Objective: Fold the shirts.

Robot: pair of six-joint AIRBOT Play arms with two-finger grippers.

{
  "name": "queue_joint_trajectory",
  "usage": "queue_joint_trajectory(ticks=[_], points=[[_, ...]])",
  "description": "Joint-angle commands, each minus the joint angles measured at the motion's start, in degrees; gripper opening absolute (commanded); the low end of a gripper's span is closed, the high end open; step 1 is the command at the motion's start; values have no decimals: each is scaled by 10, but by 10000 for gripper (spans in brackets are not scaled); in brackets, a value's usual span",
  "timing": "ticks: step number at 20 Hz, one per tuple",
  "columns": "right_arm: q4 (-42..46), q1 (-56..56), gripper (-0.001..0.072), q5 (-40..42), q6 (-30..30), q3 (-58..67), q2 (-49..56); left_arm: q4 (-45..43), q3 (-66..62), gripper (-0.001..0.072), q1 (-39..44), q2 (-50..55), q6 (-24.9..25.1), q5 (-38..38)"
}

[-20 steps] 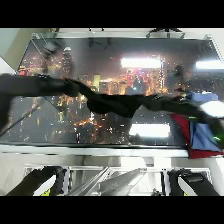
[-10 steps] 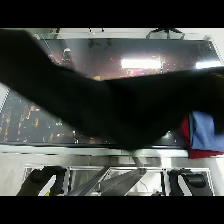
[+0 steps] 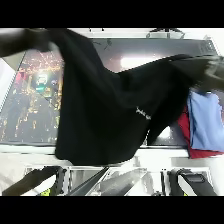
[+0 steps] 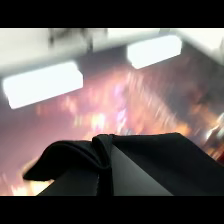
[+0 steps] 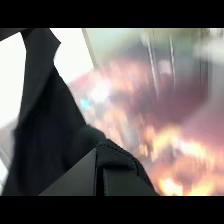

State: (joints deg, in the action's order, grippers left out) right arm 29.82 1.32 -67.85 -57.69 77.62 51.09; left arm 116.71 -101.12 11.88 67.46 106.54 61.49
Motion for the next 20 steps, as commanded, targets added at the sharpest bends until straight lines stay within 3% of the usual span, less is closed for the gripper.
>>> queue_joint_trajectory(ticks=[1,4,9,10,11,12,13,14,17,20], points=[[24,0,18,4,-8,-50,136,-2,10,20,-1,159,45,-37],[28,0,18,58,-6,-90,273,-1,-7,20,-9,266,46,-80],[21,2,20,116,-7,-88,424,-2,-72,22,-11,347,47,-25],[22,3,26,117,-6,-88,430,-3,-82,82,-14,347,55,-8],[22,10,28,117,-6,-87,429,-3,-97,563,-19,346,67,16],[26,20,115,114,-6,-79,427,-3,-115,687,-30,346,64,41],[28,35,332,99,-6,-65,426,-2,-136,686,-43,345,63,78],[29,52,420,76,-6,-50,425,-2,-160,685,-59,345,47,123],[78,101,434,-8,-7,8,424,0,-140,685,-114,308,-23,219],[174,130,615,-43,-6,44,424,5,40,685,-157,228,-73,315]])
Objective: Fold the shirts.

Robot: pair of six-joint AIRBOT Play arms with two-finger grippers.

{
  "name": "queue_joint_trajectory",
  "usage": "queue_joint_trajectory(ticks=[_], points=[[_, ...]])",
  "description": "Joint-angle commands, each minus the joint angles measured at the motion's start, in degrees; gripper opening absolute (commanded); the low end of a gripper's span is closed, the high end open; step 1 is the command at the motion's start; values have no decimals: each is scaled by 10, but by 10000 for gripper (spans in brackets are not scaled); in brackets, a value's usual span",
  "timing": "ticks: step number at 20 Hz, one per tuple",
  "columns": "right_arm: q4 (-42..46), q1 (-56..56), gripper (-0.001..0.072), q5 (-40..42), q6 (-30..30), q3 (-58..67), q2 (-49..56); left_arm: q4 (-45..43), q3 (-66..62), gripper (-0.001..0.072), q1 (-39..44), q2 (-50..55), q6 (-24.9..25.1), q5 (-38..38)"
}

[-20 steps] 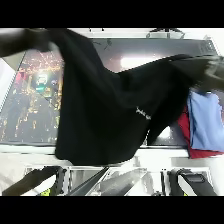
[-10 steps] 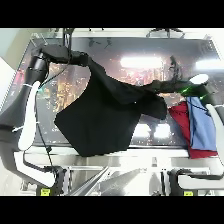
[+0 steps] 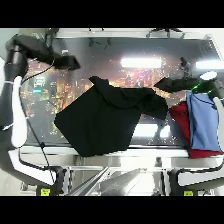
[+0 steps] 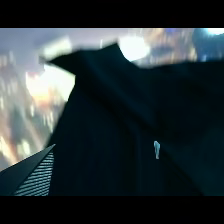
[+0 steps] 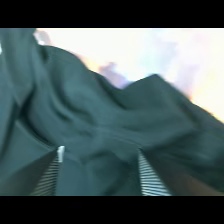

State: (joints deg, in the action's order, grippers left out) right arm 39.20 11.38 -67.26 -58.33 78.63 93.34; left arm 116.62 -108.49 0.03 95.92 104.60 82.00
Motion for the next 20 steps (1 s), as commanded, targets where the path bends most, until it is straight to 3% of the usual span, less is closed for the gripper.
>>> queue_joint_trajectory(ticks=[1,4,6,10,14,18,20], points=[[108,30,633,-48,0,35,2,5,198,684,-43,-92,-58,122],[142,16,633,-53,10,34,13,4,464,684,-42,-212,-58,89],[142,-8,633,-51,51,35,23,4,616,684,-44,-285,-65,34],[160,-63,633,-11,80,35,51,2,797,684,-67,-370,-107,-66],[179,-91,632,46,80,35,74,-1,819,684,-131,-408,-105,-167],[192,-90,632,64,80,35,76,-1,750,684,-233,-403,-64,-230],[193,-90,632,64,80,35,76,0,713,684,-280,-362,-35,-223]])
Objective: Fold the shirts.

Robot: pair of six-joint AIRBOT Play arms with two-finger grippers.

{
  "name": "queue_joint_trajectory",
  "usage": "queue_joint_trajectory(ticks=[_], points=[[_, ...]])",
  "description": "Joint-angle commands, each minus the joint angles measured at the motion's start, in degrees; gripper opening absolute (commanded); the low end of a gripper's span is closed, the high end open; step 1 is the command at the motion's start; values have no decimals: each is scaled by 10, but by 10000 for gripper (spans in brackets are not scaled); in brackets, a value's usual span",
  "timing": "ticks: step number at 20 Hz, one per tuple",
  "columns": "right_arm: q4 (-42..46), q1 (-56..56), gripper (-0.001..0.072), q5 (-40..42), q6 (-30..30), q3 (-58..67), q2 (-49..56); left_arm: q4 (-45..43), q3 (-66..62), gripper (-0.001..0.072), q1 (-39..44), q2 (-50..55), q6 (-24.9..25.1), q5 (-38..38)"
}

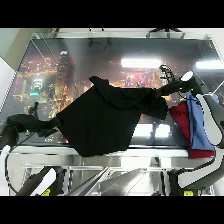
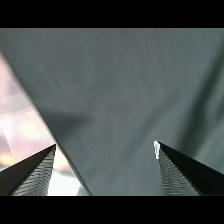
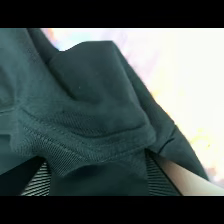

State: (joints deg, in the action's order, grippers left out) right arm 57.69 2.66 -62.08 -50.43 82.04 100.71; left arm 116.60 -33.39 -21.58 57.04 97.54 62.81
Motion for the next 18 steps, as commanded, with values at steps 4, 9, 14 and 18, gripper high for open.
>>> queue_joint_trajectory(ticks=[4,9,14,18], points=[[9,-3,632,12,1,1,2,0,-118,683,-110,141,86,64],[9,-3,632,12,-2,1,2,47,-127,684,-51,250,119,22],[29,-2,631,11,-6,1,2,61,-217,219,18,330,124,4],[83,1,631,10,6,1,4,60,-311,20,48,367,119,27]])
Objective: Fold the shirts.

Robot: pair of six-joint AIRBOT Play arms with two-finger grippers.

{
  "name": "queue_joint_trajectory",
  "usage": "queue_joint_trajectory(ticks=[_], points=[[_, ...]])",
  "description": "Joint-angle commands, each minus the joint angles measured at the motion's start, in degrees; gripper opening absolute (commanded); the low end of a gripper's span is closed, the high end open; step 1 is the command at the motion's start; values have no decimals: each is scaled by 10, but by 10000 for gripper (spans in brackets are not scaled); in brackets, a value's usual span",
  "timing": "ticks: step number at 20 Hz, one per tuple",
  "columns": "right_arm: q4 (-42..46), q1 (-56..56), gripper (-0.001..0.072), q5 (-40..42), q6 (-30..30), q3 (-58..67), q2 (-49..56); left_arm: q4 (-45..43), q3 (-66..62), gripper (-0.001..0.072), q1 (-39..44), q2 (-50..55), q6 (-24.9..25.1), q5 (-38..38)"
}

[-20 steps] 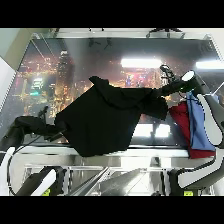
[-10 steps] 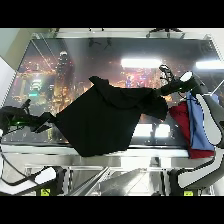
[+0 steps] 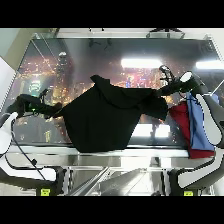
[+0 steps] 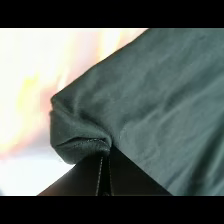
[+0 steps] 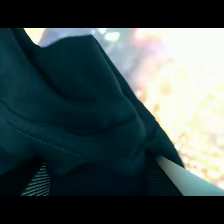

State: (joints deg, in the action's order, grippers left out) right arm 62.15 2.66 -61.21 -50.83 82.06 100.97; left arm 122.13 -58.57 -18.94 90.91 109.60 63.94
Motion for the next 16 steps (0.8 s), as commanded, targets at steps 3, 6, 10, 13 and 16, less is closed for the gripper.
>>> queue_joint_trajectory(ticks=[3,6,10,13,16], points=[[31,0,596,37,11,0,7,5,-132,20,37,52,-13,19],[-57,1,562,66,12,0,24,5,-214,20,52,83,-26,52],[-137,2,19,78,24,0,36,4,-317,21,68,137,-33,126],[-121,15,17,19,-9,0,32,-21,-395,20,68,173,-52,145],[-78,31,16,-69,-58,-24,30,-57,-474,20,68,203,-66,141]])
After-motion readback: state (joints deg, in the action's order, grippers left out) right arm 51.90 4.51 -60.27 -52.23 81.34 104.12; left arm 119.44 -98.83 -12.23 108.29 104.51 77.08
